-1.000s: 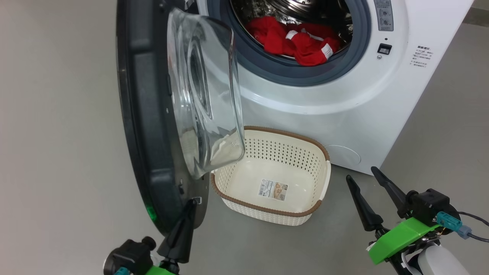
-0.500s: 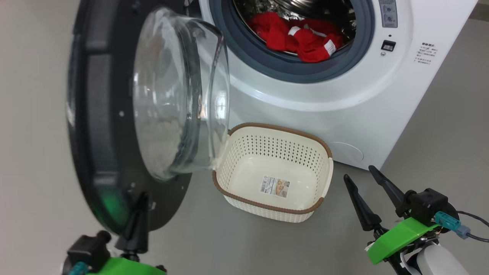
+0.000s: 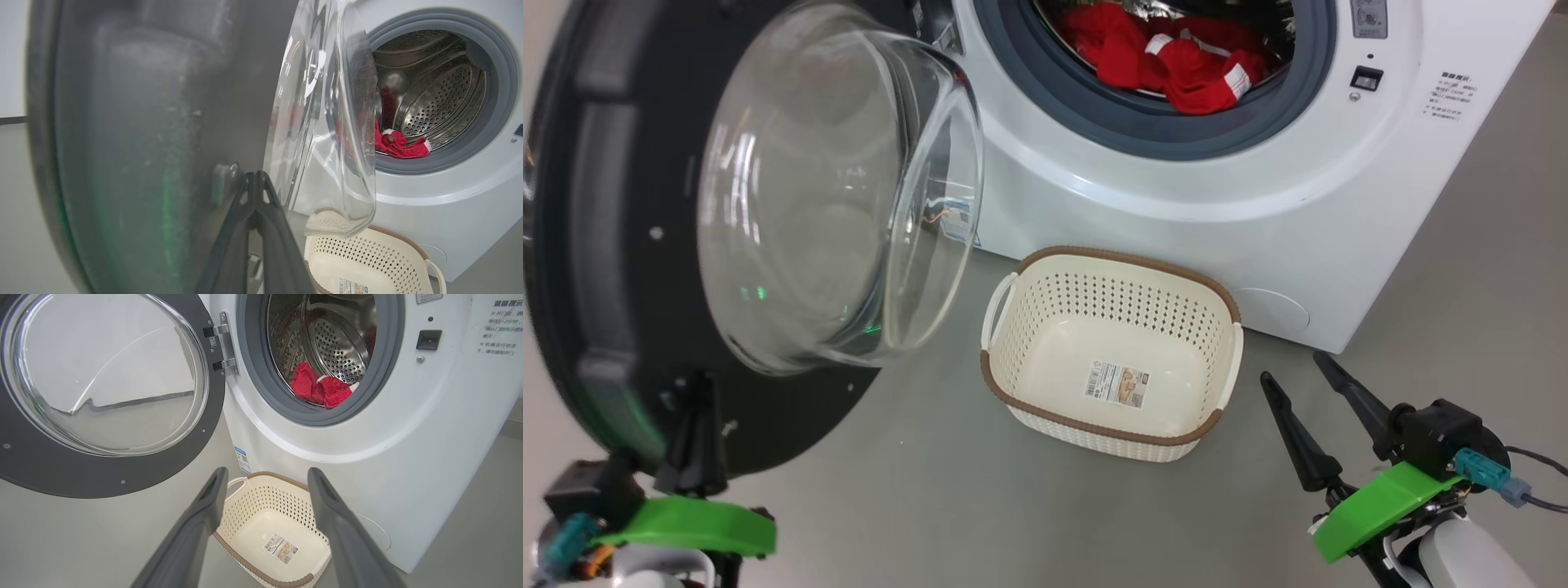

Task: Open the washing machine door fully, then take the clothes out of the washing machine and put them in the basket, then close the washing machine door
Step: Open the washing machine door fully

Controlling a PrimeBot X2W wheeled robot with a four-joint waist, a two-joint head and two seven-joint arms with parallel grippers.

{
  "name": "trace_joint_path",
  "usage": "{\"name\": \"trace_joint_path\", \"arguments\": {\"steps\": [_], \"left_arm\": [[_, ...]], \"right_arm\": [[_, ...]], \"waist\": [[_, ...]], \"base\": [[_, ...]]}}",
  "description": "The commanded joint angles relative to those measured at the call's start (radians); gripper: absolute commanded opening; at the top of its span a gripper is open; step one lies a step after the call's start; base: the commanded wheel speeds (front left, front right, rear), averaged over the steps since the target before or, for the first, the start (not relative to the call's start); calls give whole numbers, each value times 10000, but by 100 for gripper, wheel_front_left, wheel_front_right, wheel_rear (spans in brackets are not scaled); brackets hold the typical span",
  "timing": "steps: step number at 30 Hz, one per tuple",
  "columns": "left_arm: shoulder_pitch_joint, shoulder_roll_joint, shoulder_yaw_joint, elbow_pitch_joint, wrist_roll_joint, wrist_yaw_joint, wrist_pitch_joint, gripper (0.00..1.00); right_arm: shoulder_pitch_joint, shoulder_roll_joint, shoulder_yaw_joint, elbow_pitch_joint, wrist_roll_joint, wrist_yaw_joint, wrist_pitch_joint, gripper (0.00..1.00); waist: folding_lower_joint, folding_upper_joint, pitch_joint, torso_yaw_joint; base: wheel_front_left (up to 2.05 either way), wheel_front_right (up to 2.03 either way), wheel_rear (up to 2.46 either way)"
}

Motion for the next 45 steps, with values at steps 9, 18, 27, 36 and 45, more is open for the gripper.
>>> {"name": "trace_joint_path", "arguments": {"steps": [9,18,27,36,45], "left_arm": [[-1513,856,1666,937,326,18,-55,0],[-2501,1290,2578,1983,669,-62,-55,0],[-3386,1735,3050,3353,947,-130,-55,0],[-4263,2297,3819,4646,1094,-148,-55,0],[-4554,2609,4238,5340,1445,-102,-55,0]], "right_arm": [[-525,-235,285,-187,-58,16,-120,100],[-725,-352,333,-181,-105,16,-120,100],[-823,-415,353,-209,-154,16,-120,100],[-923,-511,433,-251,-179,16,-120,100],[-916,-485,463,-243,-176,16,-120,100]], "waist": [[0,-1,371,-39],[0,-1,659,-126],[0,-1,881,-206],[0,-1,1073,-369],[0,-1,1013,-521]], "base": [[0,0,0],[0,0,0],[0,0,0],[0,0,0],[0,0,0]]}}
